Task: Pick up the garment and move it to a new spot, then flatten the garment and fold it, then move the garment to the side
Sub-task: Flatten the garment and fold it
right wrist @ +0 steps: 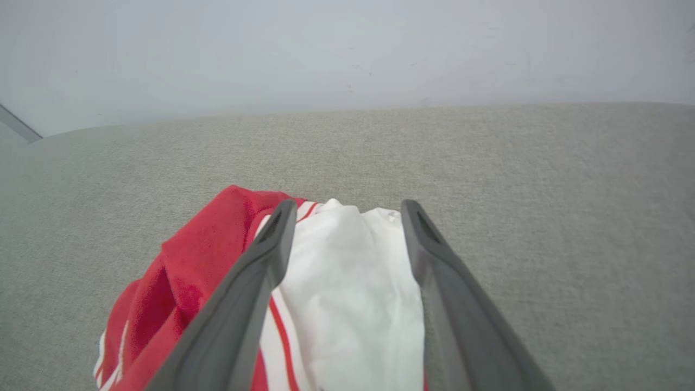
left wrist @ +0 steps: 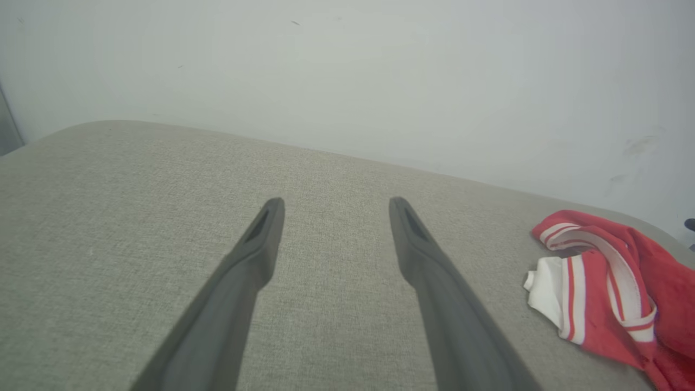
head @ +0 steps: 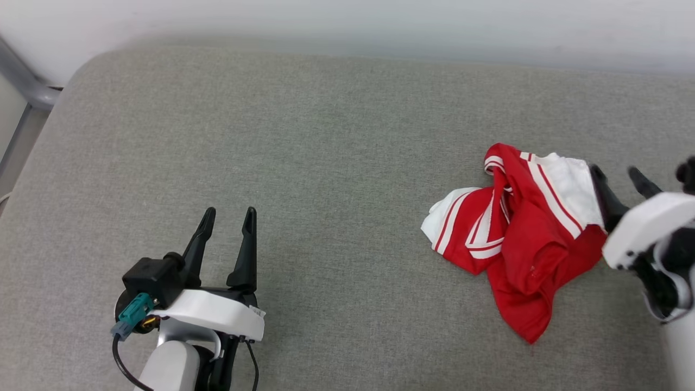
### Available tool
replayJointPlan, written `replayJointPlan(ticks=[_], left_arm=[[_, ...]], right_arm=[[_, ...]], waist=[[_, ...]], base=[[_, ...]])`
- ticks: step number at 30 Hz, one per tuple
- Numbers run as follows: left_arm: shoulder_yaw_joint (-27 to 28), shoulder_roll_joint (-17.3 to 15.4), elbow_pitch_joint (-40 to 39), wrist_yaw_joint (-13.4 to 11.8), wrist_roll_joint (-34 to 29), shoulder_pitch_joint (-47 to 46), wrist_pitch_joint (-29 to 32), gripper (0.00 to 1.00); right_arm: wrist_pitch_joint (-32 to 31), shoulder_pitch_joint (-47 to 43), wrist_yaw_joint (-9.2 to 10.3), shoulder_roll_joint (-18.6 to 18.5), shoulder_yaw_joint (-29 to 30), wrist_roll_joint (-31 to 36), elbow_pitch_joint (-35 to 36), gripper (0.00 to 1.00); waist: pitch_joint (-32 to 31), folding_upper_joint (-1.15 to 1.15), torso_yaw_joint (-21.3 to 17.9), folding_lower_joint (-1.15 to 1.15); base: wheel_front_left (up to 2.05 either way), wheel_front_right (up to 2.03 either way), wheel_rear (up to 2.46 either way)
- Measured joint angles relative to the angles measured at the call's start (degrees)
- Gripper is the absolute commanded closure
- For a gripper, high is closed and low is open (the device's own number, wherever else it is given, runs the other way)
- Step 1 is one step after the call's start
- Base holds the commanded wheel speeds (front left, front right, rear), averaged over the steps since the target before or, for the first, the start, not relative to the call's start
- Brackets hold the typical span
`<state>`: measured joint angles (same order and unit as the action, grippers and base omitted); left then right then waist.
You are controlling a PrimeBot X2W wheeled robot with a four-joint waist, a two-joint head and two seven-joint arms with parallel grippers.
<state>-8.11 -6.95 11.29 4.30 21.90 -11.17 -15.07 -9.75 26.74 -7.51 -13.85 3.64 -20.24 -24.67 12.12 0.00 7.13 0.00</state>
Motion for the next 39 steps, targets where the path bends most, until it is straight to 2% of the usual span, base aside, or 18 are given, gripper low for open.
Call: replayJointPlan(ticks=[5, 10, 17, 26, 27, 28, 30, 35, 39], left_arm=[[0.1, -0.1, -0.5, 0.0, -0.1, 0.2, 0.0, 0.00], [-0.3, -0.1, -1.0, 0.1, -0.1, -0.1, 0.0, 0.00], [-0.3, 0.1, -1.9, 0.8, -0.1, -2.2, 0.0, 0.00], [1.1, 0.7, -2.3, 1.4, -0.4, -4.3, 0.0, 0.00], [1.2, 0.8, -2.3, 1.6, -0.6, -4.3, 0.0, 0.00], [1.4, 1.0, -2.2, 1.6, -0.6, -4.3, 0.0, 0.00], [1.8, 1.3, -2.1, 1.7, -0.7, -4.3, 0.0, 0.00], [2.7, 1.6, -1.5, 1.9, -1.4, -4.2, 0.0, 0.00], [3.0, 1.7, -1.2, 2.1, -1.9, -3.4, 0.0, 0.00]], right_arm=[[-9.7, -2.7, 0.00, -0.8, 6.3, 0.6, 1.5, 0.00], [-20.1, -1.8, 0.00, -2.0, 9.1, 1.4, 3.2, 0.00], [-28.0, 3.8, 0.00, -2.5, 6.9, 3.1, 4.0, 0.00], [-36.0, 7.6, 0.01, -2.6, 2.5, 3.1, -0.5, 0.00], [-36.8, 7.7, 0.02, -2.6, 2.5, 3.1, -0.7, 0.13], [-37.5, 7.8, 0.02, -2.6, 2.6, 3.0, -0.9, 0.58], [-38.0, 8.0, 0.02, -2.4, 2.3, 2.8, -0.9, 1.00], [-35.4, 7.7, -0.03, -2.6, 2.4, 2.1, 1.4, 1.00], [-31.8, 7.3, -0.02, -4.0, 5.7, 2.2, 7.1, 1.00]], waist=[[-0.2, 0.00, -0.7, 0.00], [1.4, 0.00, -0.7, 0.00], [5.4, 0.00, 0.6, 0.00], [9.8, 0.00, 2.8, 0.00], [9.9, 0.00, 2.8, 0.00], [9.9, 0.00, 2.8, 0.00], [9.7, 0.00, 2.6, 0.00], [8.2, 0.00, 1.6, 0.00], [6.2, 0.00, 0.6, 0.00]], base=[[0.00, 0.00, 0.00], [0.00, 0.00, 0.00], [0.00, 0.00, 0.00], [0.00, 0.00, 0.00], [0.00, 0.00, 0.00], [0.00, 0.00, 0.00], [0.00, 0.00, 0.00], [0.00, 0.00, 0.00], [0.00, 0.00, 0.00]])
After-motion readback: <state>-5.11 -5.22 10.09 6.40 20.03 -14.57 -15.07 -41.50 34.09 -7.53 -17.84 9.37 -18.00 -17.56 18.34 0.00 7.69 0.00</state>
